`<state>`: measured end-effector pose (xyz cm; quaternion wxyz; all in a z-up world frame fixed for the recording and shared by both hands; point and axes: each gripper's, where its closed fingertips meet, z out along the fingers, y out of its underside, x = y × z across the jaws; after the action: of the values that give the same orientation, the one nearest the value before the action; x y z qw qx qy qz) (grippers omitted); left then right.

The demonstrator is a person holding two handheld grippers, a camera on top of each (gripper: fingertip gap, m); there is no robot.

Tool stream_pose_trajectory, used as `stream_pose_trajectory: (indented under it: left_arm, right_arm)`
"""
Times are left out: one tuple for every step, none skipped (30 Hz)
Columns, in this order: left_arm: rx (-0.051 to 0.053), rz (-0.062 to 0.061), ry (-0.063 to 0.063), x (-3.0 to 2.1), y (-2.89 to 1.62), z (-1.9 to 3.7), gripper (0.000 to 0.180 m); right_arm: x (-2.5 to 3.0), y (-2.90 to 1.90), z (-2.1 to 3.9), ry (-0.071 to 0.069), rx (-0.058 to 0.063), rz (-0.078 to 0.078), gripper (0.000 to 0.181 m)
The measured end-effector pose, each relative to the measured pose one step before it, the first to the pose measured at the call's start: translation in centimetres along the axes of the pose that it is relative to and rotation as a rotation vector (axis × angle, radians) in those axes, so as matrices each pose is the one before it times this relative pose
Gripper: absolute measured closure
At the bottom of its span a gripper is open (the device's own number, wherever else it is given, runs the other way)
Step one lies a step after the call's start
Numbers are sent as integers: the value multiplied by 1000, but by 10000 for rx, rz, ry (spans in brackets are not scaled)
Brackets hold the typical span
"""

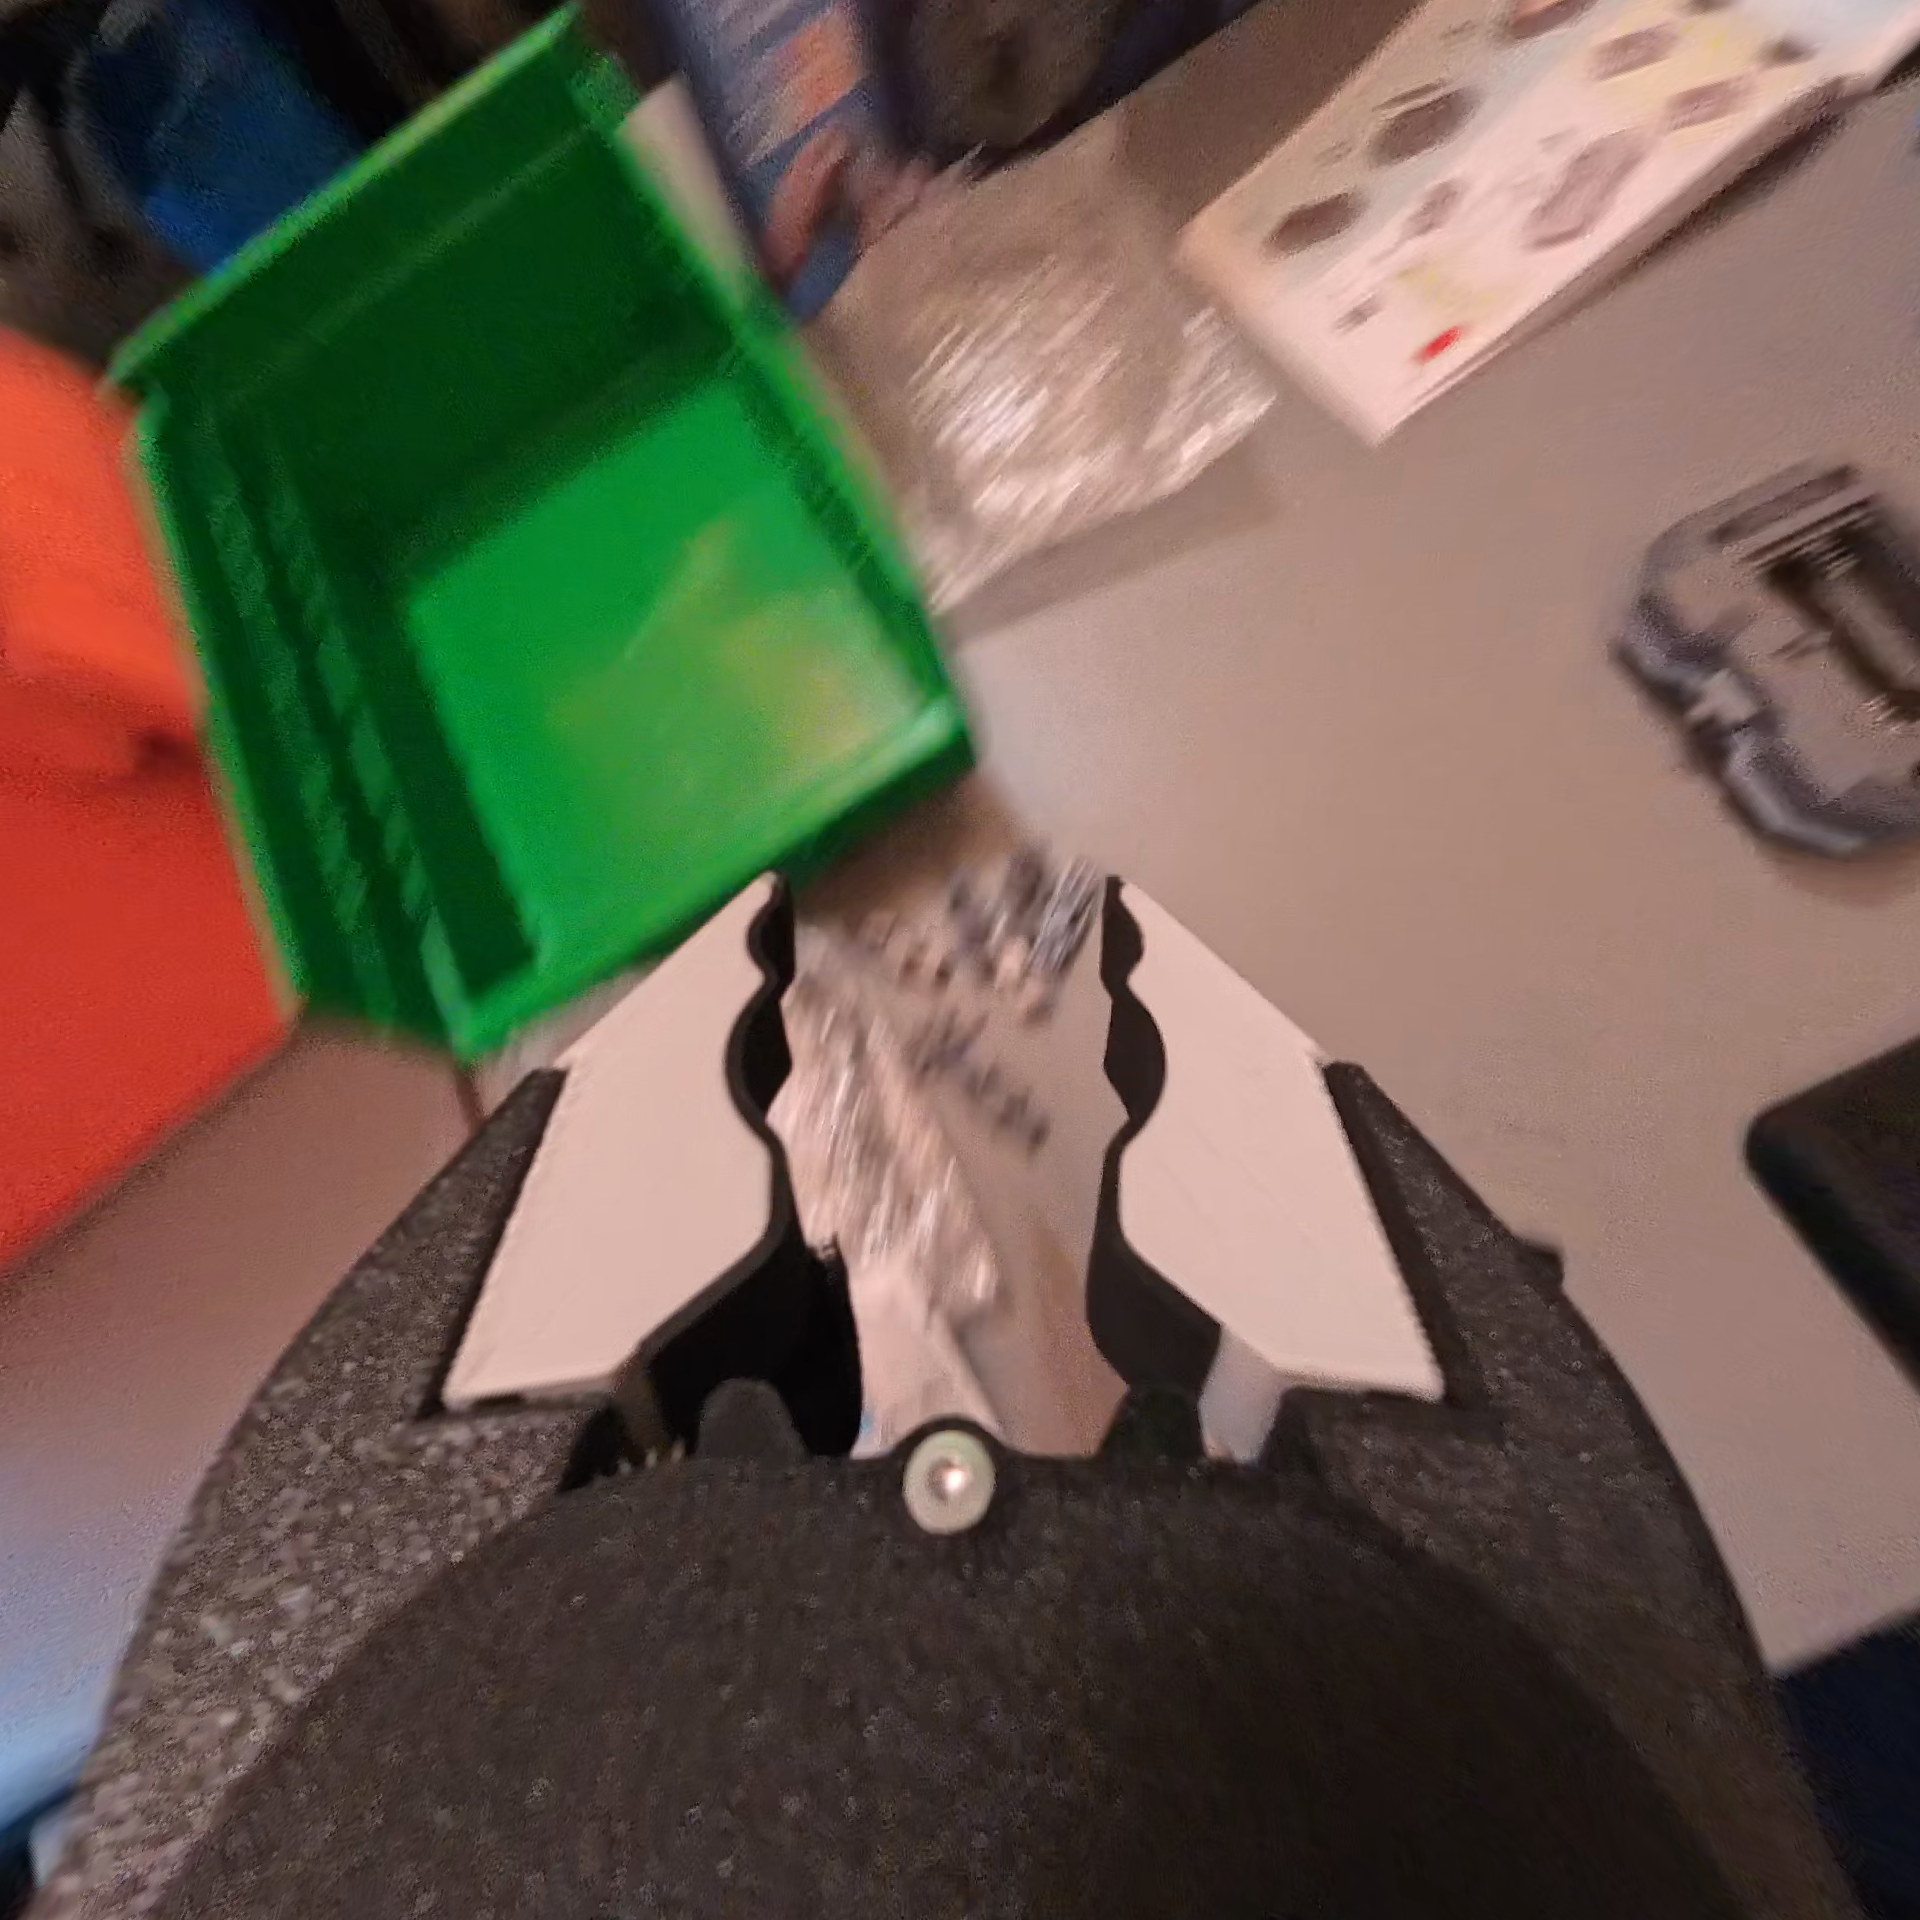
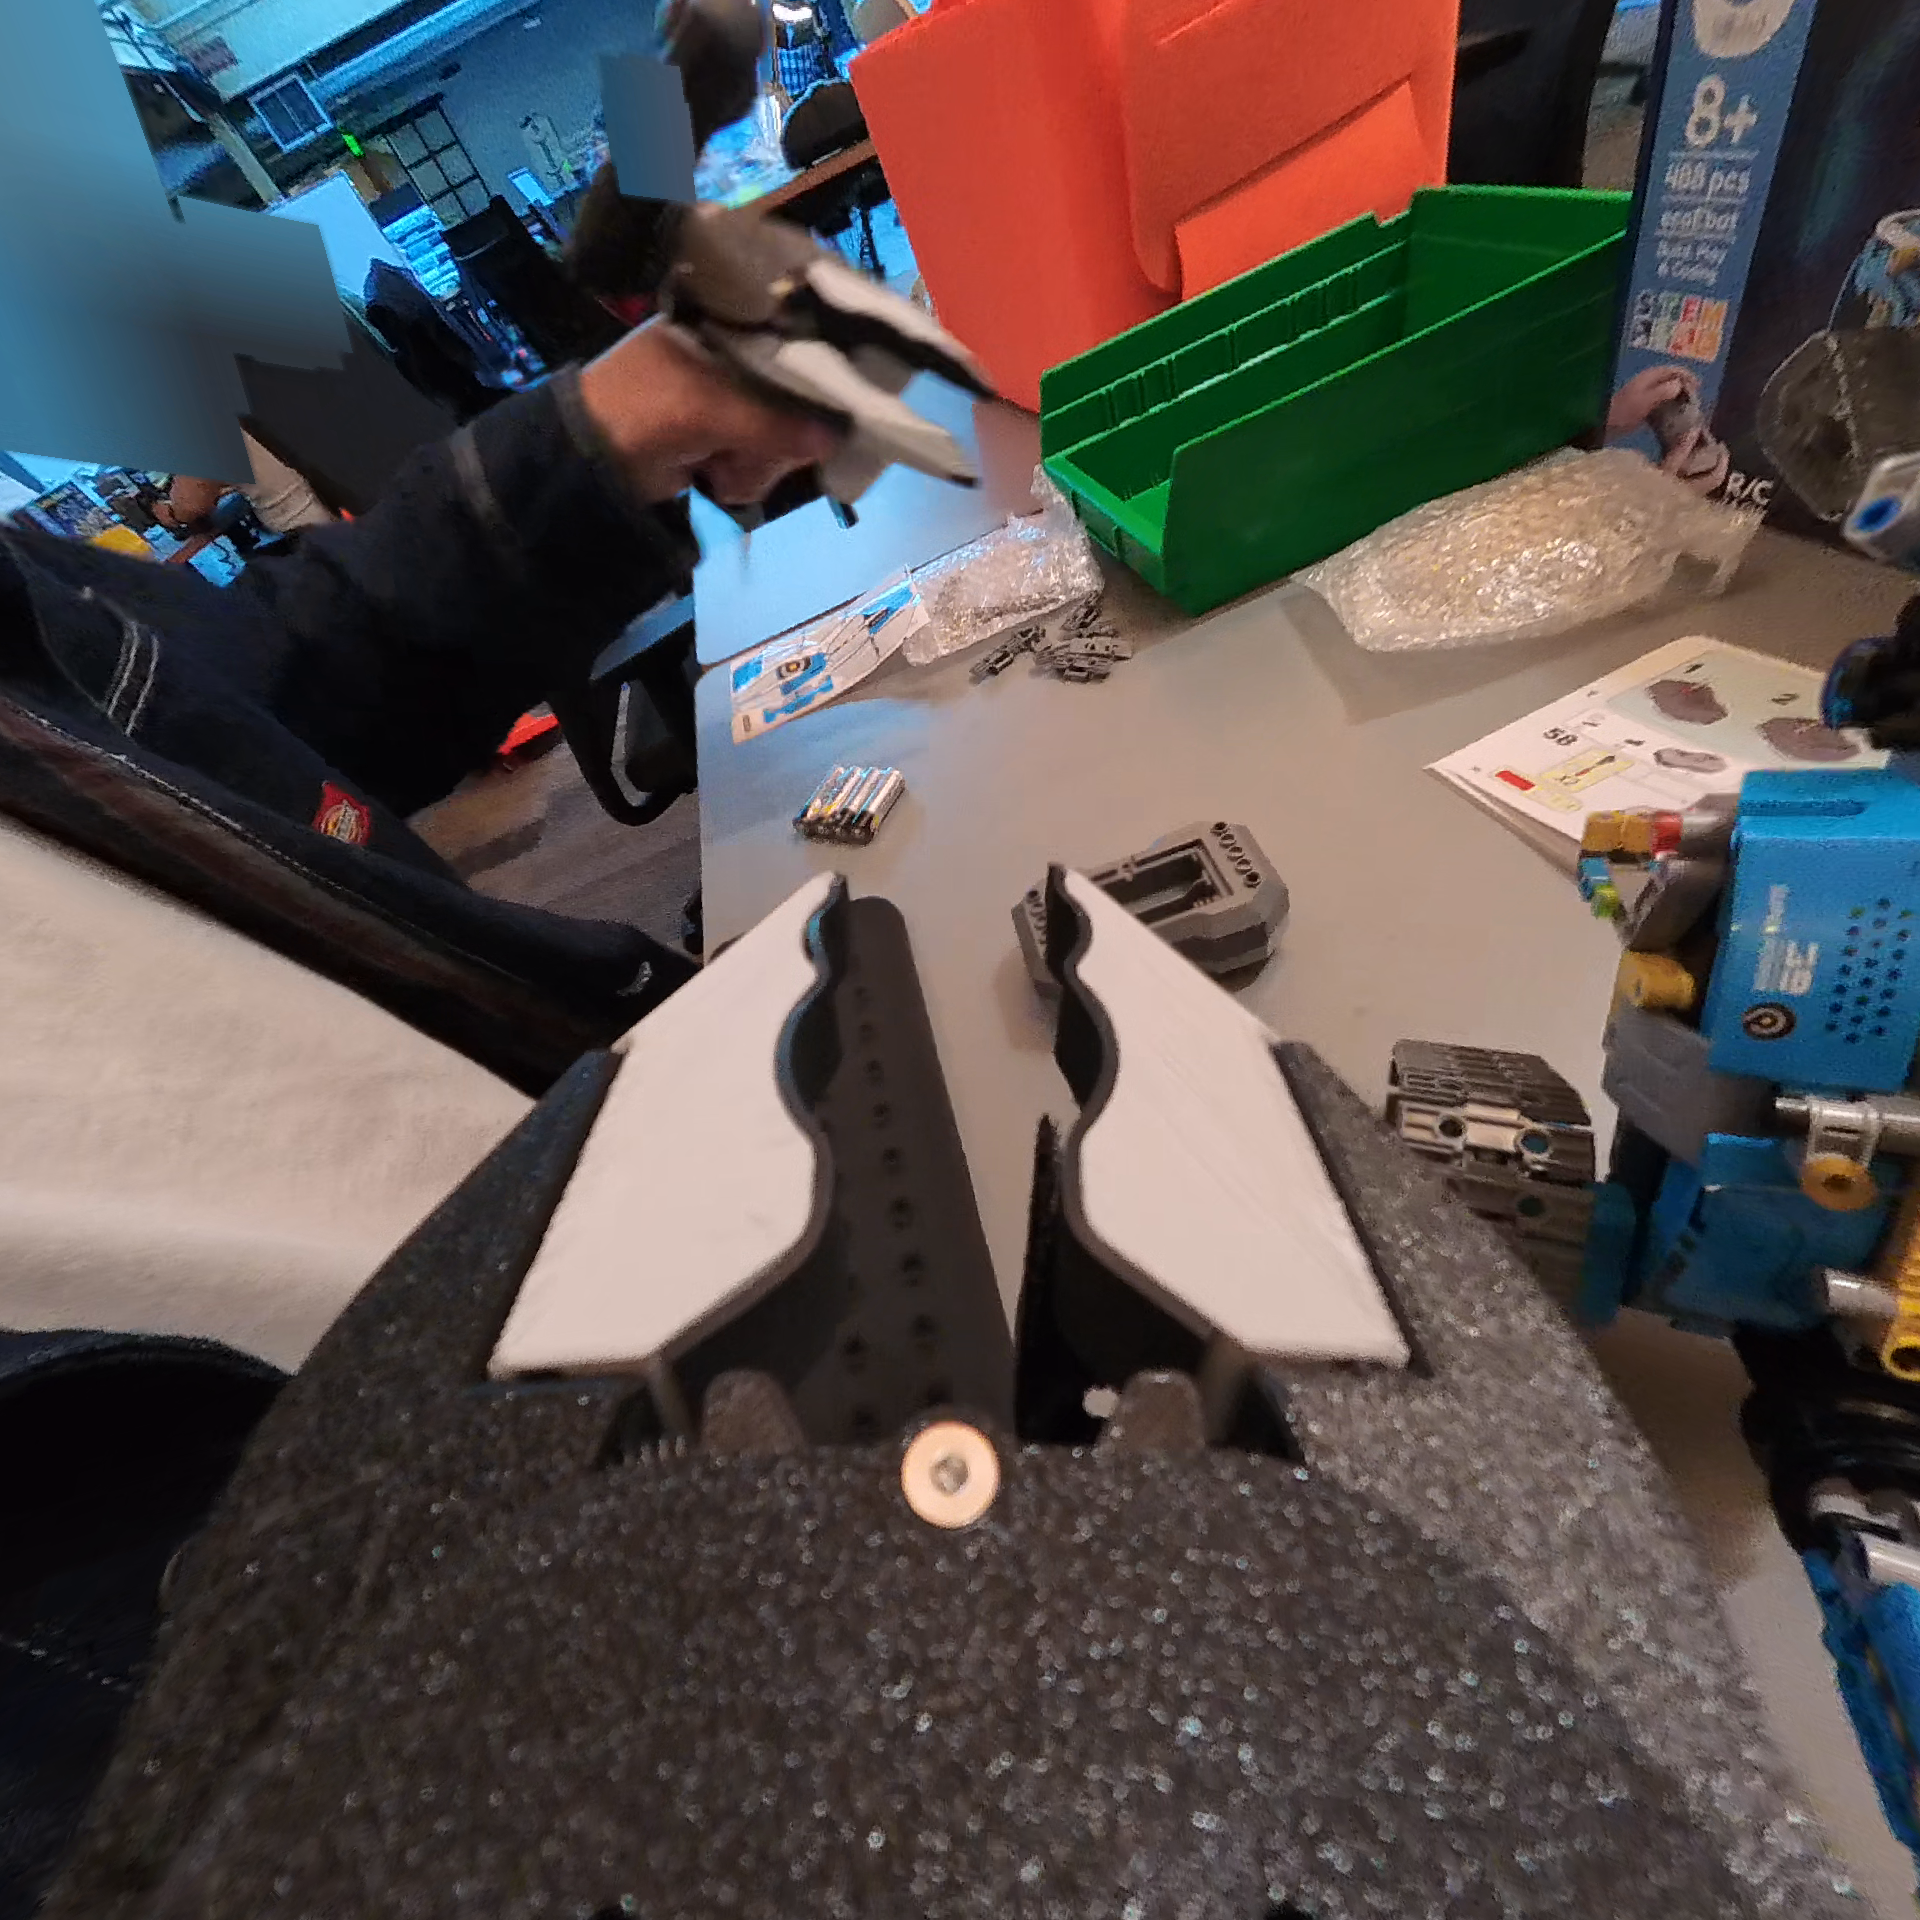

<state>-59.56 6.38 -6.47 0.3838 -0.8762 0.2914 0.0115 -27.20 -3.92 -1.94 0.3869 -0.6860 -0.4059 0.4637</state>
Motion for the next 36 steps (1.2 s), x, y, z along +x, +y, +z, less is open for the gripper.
stream_pose_trajectory:
  left_arm:
    - [-340, 1110, 90, 1436, -1941, 2757, 122]
    - [-526, 1155, -180, 764, -1492, 3101, 119]
    - [-538, 971, -108, 628, -1215, 3102, 114]
    - [-475, 627, 180, 790, -1033, 2855, 114]
    - [-293, 345, 252, 631, -1024, 2462, 114]
    - [-203, 256, 40, 160, -824, 2014, 116]
    - [-226, 254, -60, 39, -550, 1594, 117]
    - [-26, 276, 65, 254, -661, 917, 117]
    - [316, 163, -40, 65, -1004, 157, 131]
    - [277, -20, -364, -465, -834, -239, 153]
    - [132, 25, -311, -371, -496, -518, 179]
    - [248, 63, -335, -396, -528, -994, 179]
    - [342, -4, -399, -577, -532, -1407, 180]
    - [366, -189, -350, -646, -498, -1697, 180]
    - [405, -345, -152, -480, -519, -1951, 180]
    - [487, -504, 47, -282, -634, -2152, 180]
    - [603, -727, 301, 80, -855, -2321, 180]
    - [708, -822, 613, 662, -1153, -2491, 180]
    - [771, -616, 787, 1302, -1397, -2583, 180]
    - [835, -281, 809, 1809, -1615, -2544, 180]
    - [794, 1, 764, 2140, -1678, -2295, 180]
    - [571, 171, 730, 2311, -1466, -1882, 180]
    - [375, 218, 568, 2134, -1256, -1447, 180]
    - [327, 210, 416, 1858, -1188, -1167, 180]
    - [351, 133, 412, 1737, -1158, -977, 180]
    - [415, 25, 375, 1557, -1141, -843, 180]
    - [406, -75, 410, 1457, -953, -679, 180]
    - [369, -198, 446, 1350, -690, -459, 180]
    - [354, -297, 422, 1143, -448, -203, 180]
    - [306, -296, 394, 929, -172, 8, 180]
    - [203, -212, 266, 559, 96, 154, 180]
    - [146, -171, 25, -9, 232, 262, 180]
    - [127, -217, -156, -455, 232, 322, 180]
    - [71, -278, -99, -457, 300, 339, 180]
    - [29, -274, 12, -252, 367, 267, 177]
    - [-16, -211, -96, -346, 415, 147, 161]
  right_arm:
    - [-11, 158, -83, -83, 8, -15, 144]
    - [-36, 60, -177, -46, 23, -51, 144]
    - [-18, 3, -271, 7, 30, -71, 144]
    - [22, 12, -386, 65, 10, -92, 144]
    - [55, 36, -497, 131, -1, -113, 144]
    - [102, 61, -631, 195, 2, -116, 144]
    - [95, 116, -726, 217, -15, -102, 144]
    - [96, 159, -825, 218, -2, -77, 144]
    - [142, 156, -856, 208, 44, -27, 144]
    - [193, 139, -839, 174, 77, 43, 144]
    - [257, 94, -748, 126, 89, 102, 145]
    - [319, 35, -622, 96, 83, 138, 145]
    - [325, -68, -466, 75, 81, 137, 145]
    - [259, -199, -317, 44, 99, 93, 145]
    - [127, -278, -141, -9, 100, 21, 146]
    - [3, -297, 70, -65, 65, -51, 146]
    - [-66, -310, 282, -84, 25, -108, 147]
    - [13, -391, 528, -15, 9, -154, 146]
    - [94, -453, 750, 78, -40, -253, 144]
    - [-8, -650, 896, 89, 16, -446, 139]
    - [-126, -928, 974, 51, 150, -615, 131]
    - [164, -1009, 1044, 190, 231, -657, 125]
    - [460, -739, 1062, 277, 53, -571, 116]
    - [95, -660, 990, -37, 9, -375, 107]
    - [76, -707, 770, -155, 234, -85, 98]
    - [127, -339, 505, -287, 280, 142, 94]
    - [-598, -159, 259, -806, 301, 451, 85]
    - [-1384, -312, -24, -1269, 475, 661, 77]
    - [-1343, -545, -59, -1016, 628, 609, 77]
    - [-1421, -353, 21, -772, 444, 242, 84]
    - [-1773, 227, 68, -841, 1, 7, 107]
    - [-1718, 580, 137, -701, -295, -95, 132]
    - [-686, 638, 146, 48, -396, -188, 144]
    - [73, 658, -298, 597, -477, -396, 169]
    - [231, 341, -901, 714, -286, -460, 180]
    - [561, 3, -1569, 775, -126, -222, 180]
